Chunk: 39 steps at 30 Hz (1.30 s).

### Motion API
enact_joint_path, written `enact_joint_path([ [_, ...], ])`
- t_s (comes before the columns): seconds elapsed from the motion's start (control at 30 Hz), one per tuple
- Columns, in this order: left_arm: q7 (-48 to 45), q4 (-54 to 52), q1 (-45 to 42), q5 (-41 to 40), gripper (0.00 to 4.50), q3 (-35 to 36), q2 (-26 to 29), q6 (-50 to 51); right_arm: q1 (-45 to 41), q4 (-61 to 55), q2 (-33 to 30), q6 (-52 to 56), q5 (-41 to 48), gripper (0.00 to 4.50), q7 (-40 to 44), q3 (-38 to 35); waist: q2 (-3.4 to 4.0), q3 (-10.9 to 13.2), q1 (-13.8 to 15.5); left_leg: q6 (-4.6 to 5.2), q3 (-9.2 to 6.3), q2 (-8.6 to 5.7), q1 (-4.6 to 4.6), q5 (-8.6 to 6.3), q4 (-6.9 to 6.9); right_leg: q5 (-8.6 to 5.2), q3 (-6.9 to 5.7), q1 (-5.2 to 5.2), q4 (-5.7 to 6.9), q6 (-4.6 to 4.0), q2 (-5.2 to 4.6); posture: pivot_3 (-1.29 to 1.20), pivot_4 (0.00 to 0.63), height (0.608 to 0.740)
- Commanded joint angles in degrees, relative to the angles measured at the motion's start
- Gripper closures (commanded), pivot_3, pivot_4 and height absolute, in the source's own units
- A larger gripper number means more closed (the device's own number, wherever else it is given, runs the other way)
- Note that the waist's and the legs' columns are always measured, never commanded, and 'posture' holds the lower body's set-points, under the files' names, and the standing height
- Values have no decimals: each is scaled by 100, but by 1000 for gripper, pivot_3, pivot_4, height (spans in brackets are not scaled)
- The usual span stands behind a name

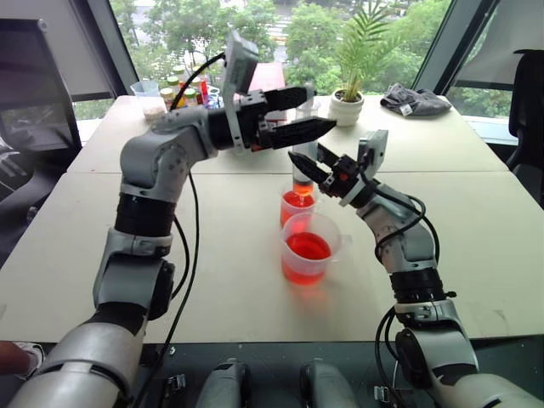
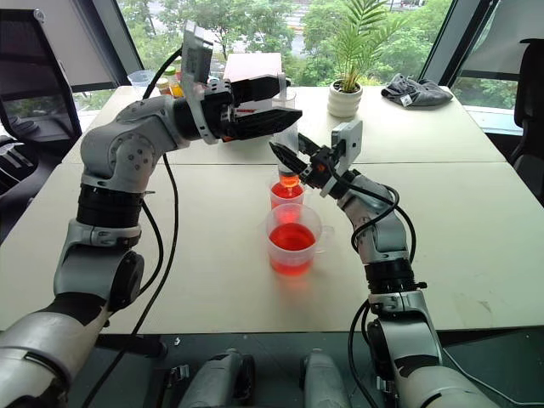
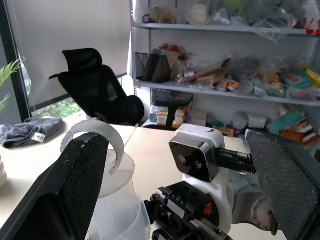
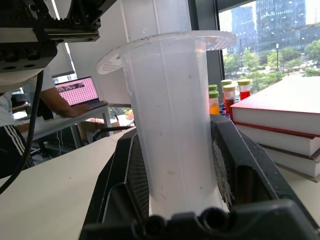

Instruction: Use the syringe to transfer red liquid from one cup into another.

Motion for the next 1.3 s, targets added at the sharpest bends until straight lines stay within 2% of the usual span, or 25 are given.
enact_joint_path([
  [0.03,-21,179,-256,132,912,-11,-117,-193,-97,-203,-2,-66,12,3138,46,-15,0,0,-1,0,0,0,0,0,0,0,0,0,0,0,1,0,150,740],
  [0.1,-32,296,-297,195,1741,-11,-154,-267,-95,-221,-6,-61,2,3138,56,-24,0,0,-4,0,-1,1,0,0,-1,0,0,-1,0,0,2,0,150,740],
  [0.2,-66,401,-338,243,3275,2,-193,-323,-97,-287,-23,-41,-2,3138,60,-42,0,0,-3,0,-1,1,0,0,-1,0,0,-1,0,0,2,0,150,740],
  [0.3,-94,467,-357,297,4477,20,-223,-365,-108,-372,-42,-11,13,3138,53,-69,0,0,-2,0,-1,1,0,0,-1,0,0,-1,0,0,2,0,150,740],
  [1.3,-303,344,-17,673,4477,-108,-189,-426,-724,-1099,-221,709,376,3138,-195,-348,0,0,0,0,-1,0,-1,0,-1,0,0,-2,0,0,1,0,150,740],
])
